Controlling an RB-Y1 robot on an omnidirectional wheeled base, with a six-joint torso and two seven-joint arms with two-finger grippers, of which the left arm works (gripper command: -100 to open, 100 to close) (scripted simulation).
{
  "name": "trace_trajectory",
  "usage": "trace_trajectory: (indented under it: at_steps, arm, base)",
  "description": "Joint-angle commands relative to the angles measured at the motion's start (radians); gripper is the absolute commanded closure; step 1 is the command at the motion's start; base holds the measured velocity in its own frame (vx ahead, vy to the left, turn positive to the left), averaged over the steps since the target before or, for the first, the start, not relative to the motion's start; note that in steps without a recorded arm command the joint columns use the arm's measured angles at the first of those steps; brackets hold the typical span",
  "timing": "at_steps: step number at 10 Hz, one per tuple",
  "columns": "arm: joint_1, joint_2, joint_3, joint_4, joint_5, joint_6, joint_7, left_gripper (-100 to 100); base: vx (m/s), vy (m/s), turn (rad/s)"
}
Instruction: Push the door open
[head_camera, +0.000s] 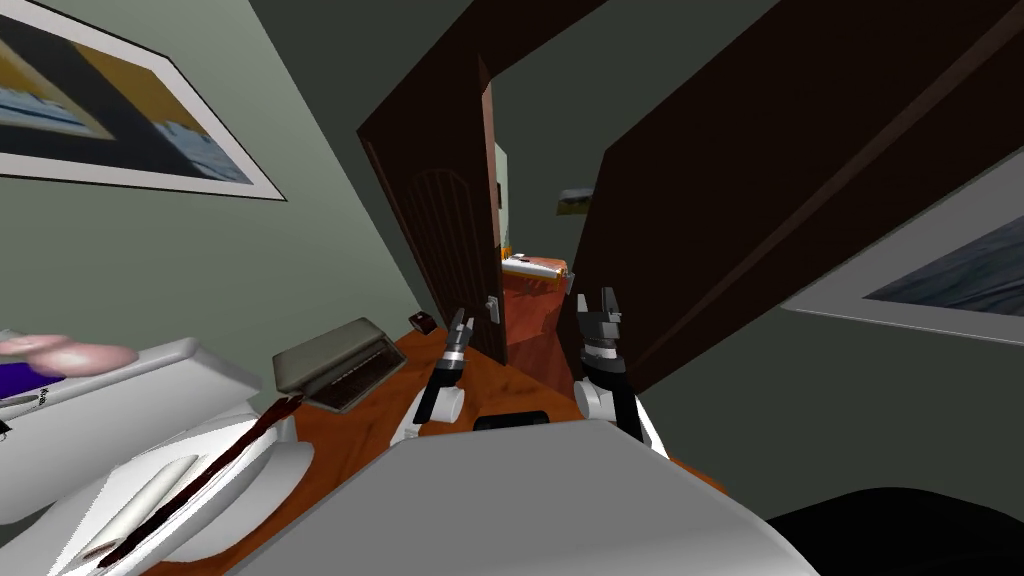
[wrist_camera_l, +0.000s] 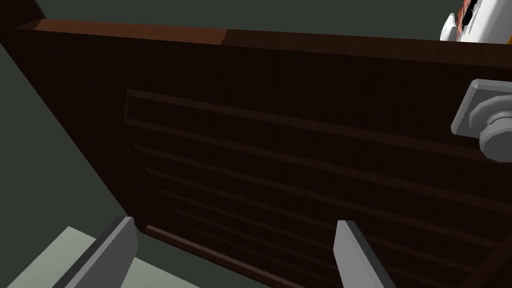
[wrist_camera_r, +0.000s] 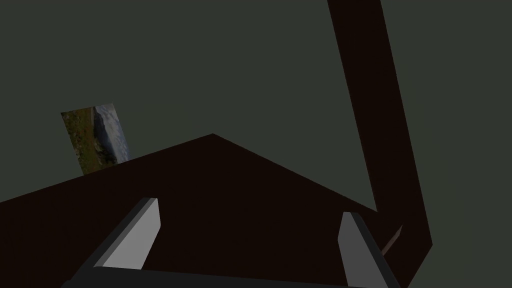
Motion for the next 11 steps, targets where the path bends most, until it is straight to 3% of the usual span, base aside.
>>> trace_trajectory:
  at_steps: [1, 11]
  arm:
    - [-0.013, 0.006, -0.015, 0.037, -0.003, 0.016, 0.006, -100]
    - [-0.089, 0.026, -0.080, 0.244, -0.018, 0.066, 0.030, -100]
  base:
    - [0.078, 0.117, -0.134]
    - [0.053, 0.095, -0.089]
